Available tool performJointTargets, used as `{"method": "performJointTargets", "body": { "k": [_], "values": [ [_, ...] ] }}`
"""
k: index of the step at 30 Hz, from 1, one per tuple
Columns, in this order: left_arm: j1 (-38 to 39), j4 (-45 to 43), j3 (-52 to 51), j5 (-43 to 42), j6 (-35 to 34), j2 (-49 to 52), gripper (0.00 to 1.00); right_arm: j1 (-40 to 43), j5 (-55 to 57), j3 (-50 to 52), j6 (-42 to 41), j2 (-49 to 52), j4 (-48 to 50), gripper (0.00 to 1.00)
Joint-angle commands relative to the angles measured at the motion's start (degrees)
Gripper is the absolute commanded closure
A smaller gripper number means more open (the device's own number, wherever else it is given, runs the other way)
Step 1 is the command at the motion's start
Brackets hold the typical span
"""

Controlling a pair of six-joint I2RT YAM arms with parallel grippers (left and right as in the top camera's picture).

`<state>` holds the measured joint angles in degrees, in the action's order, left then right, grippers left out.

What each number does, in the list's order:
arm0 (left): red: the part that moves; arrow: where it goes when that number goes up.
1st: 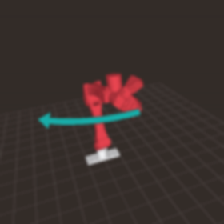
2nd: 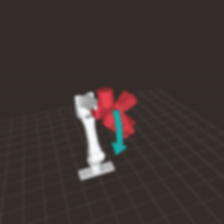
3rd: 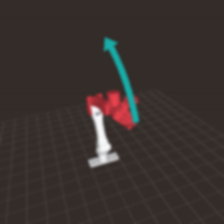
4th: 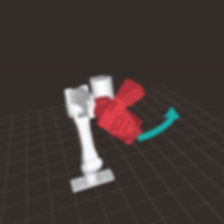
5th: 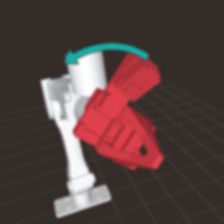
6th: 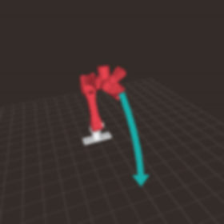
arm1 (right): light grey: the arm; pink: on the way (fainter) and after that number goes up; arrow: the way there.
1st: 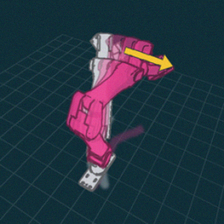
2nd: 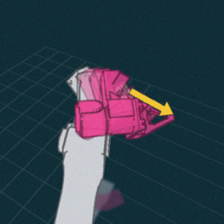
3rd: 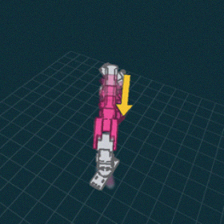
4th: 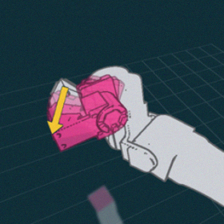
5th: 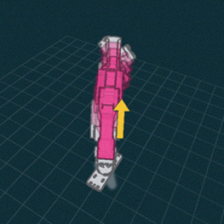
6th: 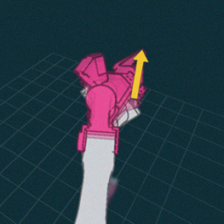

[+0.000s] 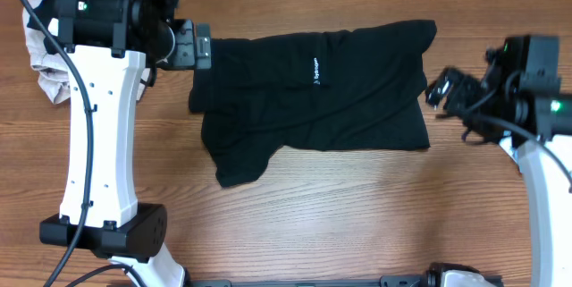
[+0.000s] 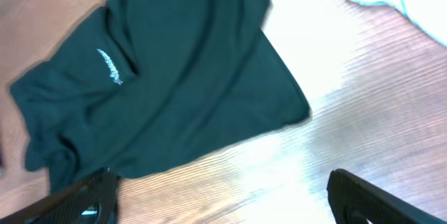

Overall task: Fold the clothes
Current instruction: 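Grasp the bottom corners of the black t-shirt with both grippers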

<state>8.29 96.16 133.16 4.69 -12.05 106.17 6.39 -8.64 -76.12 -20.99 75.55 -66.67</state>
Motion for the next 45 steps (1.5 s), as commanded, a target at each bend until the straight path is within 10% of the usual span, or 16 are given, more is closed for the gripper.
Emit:
{"method": "performJointTargets", "body": {
  "k": [1,23,45],
  "values": [
    [1.25,-0.37,-6.95,-1.97,-2.64,-0.2,0.0,0.37,1.95,8.33,-3.32,-0.76,2.62,0.0],
    [7.87,-35.98,-71.49,-8.63,-15.41,-17.94,0.14,0.37,1.11,16.92,-1.55,2.8,17.22,0.15],
    [7.85,-58.14,-87.43,-8.24,-14.75,-13.99,0.5,0.37,1.07,16.92,-1.55,7.04,17.46,0.2]
  ]
}}
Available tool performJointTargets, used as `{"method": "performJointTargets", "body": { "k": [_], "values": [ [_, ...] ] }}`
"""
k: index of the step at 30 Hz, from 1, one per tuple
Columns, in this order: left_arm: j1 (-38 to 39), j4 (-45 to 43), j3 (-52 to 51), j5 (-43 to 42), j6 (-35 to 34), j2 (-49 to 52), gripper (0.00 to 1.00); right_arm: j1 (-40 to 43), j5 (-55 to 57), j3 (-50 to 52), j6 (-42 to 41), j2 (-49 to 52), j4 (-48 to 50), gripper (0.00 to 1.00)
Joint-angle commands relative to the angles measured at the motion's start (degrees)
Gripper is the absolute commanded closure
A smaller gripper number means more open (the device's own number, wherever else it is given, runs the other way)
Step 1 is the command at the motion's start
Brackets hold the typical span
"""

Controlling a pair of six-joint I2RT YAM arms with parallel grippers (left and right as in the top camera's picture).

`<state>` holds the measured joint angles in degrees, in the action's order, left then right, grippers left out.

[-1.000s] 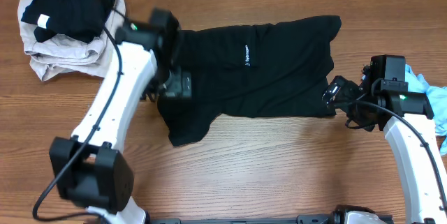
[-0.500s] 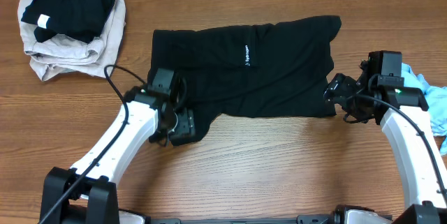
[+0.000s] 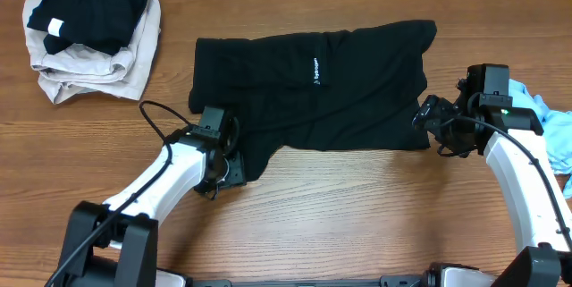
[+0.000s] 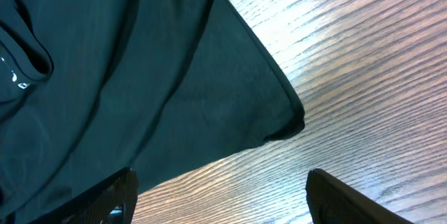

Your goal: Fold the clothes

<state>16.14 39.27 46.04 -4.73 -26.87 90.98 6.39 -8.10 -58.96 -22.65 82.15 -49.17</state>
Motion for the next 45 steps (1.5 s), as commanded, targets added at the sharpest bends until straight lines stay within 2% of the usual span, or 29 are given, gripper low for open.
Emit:
{"method": "performJointTargets", "body": {
  "k": [1,5,6,9,16,24,34,36,37,39,40,45],
  "values": [
    [0.0,-1.97,-0.31,1.42,0.07,1.57,0.52,0.37,0.52,-0.24,0.11,0.55,-0.17,0.2],
    [0.02,-4.55,-0.31,3.26,0.07,3.61,0.64,0.37,0.52,-0.24,0.11,1.33,-0.63,0.21],
    [0.0,-4.94,-0.31,3.63,0.09,4.15,0.7,0.37,0.52,-0.24,0.11,1.64,-0.79,0.23],
    [-0.09,-5.51,-0.26,4.59,0.09,4.57,0.96,0.37,0.52,-0.13,0.11,3.06,-0.79,0.29],
    [-0.09,-4.59,0.85,6.88,0.87,4.55,0.96,0.33,0.37,5.42,0.07,5.01,5.01,0.46],
    [-0.11,-4.59,0.85,8.35,1.6,4.55,0.96,0.33,0.85,13.51,-0.15,7.15,15.61,0.47],
    [-0.11,-5.22,0.85,9.99,1.57,4.55,0.96,0.33,1.2,16.57,-2.78,11.26,24.44,0.51],
    [-0.11,-5.6,0.9,10.56,1.57,4.55,0.96,0.33,1.07,16.57,-3.17,12.13,25.24,0.58],
    [-0.11,-5.64,1.05,10.8,1.6,4.55,0.96,0.33,0.76,16.57,-3.17,12.24,25.4,0.66],
    [-0.39,-5.01,2.05,11.15,1.62,4.55,0.96,0.33,0.72,16.46,-4.15,12.04,25.27,0.93],
    [-0.74,-4.04,3.17,11.19,1.66,4.52,0.96,0.33,0.35,16.39,-4.46,11.78,25.27,0.96],
    [-3.74,7.85,16.33,11.32,4.57,4.52,0.96,1.07,-2.69,12.35,-4.63,7.65,20.63,0.96]
  ]
}}
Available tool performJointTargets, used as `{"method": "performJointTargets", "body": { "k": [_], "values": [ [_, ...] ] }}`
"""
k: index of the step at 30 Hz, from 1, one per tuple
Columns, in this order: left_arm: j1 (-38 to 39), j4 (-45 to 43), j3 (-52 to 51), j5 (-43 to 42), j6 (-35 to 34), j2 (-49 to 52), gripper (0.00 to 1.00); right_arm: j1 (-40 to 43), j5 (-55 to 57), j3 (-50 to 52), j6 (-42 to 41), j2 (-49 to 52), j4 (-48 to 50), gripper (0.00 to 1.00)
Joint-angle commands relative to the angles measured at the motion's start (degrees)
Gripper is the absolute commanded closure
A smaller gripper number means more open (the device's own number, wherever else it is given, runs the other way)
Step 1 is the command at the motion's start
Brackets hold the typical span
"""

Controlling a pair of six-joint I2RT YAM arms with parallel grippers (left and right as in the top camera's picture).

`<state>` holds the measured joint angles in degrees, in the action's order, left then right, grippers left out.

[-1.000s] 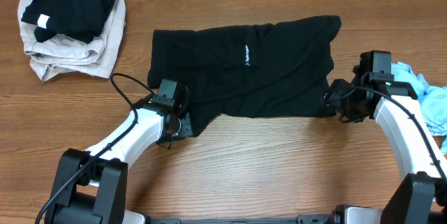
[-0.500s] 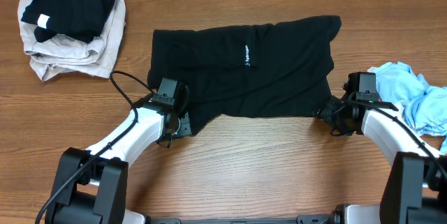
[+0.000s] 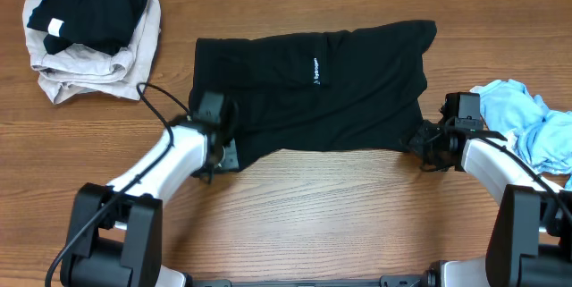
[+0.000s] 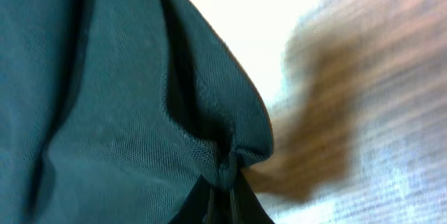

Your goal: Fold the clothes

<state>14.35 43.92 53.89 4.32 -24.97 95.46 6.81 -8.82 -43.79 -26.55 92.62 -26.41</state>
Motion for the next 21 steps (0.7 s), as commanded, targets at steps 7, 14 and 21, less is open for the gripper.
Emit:
{"method": "performJointTargets", "body": {
  "k": [7,14,21],
  "values": [
    [-7.21,22.62,37.9,2.25,6.47,0.04,0.96,3.5,-4.2,-21.66,3.98,-13.38,-21.31,0.96],
    [-9.66,36.09,70.97,2.29,11.82,0.04,0.96,5.97,-4.28,-52.37,9.6,-17.09,-40.44,0.96],
    [-9.97,44.28,98.18,4.87,13.25,-0.76,0.96,6.14,-4.11,-77.7,10.54,-17.09,-52.06,0.96]
  ]
}}
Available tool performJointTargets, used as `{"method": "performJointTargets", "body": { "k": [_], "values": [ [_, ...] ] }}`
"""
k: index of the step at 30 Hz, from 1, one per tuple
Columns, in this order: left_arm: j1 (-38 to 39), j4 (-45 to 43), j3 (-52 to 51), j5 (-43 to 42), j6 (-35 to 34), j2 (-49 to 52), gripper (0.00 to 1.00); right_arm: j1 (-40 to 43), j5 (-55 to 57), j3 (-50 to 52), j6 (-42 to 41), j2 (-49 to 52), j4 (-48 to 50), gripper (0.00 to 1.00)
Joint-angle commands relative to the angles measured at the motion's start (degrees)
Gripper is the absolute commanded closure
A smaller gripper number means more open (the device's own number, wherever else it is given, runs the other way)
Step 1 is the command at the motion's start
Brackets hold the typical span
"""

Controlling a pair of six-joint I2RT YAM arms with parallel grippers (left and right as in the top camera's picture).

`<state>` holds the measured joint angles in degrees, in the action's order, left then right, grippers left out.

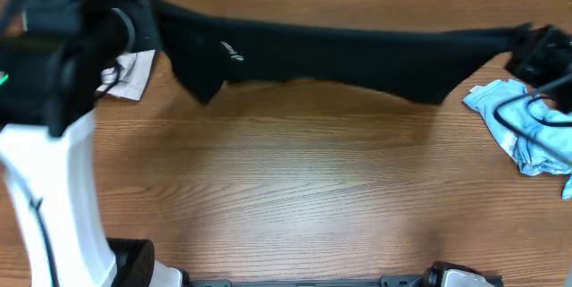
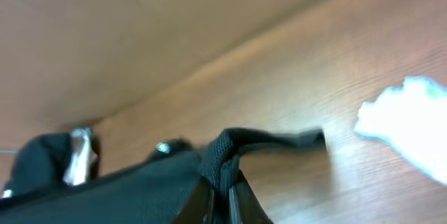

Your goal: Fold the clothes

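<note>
The black shirt (image 1: 340,54) hangs stretched in a long band across the back of the table, a small white logo showing near its left end. My left gripper (image 1: 154,21) holds the left end, raised high at the far left. At the far right, my right gripper (image 1: 523,47) holds the other end. In the right wrist view the right gripper (image 2: 222,195) is shut on a bunched fold of the black mesh fabric (image 2: 126,189), lifted off the wood.
A crumpled light blue cloth (image 1: 518,126) lies at the right edge, a pale blur (image 2: 412,116) in the wrist view. The folded pile (image 1: 125,72) at the far left is mostly hidden behind my left arm's white link (image 1: 45,189). A brown wall (image 2: 140,28) backs the table.
The shirt lay flat with both grippers low at its near corners. Now both grippers are raised at the back of the table and the shirt is stretched between them.
First my left arm was at the shirt's far left and my right gripper stood open beside its right edge. Then both were at the near corners, right open. Then the right was shut on the near right corner. Now the shirt hangs lifted.
</note>
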<state>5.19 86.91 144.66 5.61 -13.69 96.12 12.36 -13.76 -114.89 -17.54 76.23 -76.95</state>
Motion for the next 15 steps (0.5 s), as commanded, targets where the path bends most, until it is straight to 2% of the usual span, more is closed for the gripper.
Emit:
{"method": "performJointTargets", "body": {
  "k": [1,6,15],
  "values": [
    [-0.81,2.19,10.25,4.81,1.97,-1.77,0.96,0.59,0.87,-9.27,1.53,-0.7,-2.86,0.96],
    [-0.81,3.58,18.12,10.08,2.19,-3.98,0.96,0.57,3.04,-17.18,1.99,-0.7,-7.5,0.96],
    [-0.81,0.52,17.4,12.98,4.37,-1.2,0.96,0.31,3.61,-16.46,2.86,4.61,-8.22,0.96]
  ]
}}
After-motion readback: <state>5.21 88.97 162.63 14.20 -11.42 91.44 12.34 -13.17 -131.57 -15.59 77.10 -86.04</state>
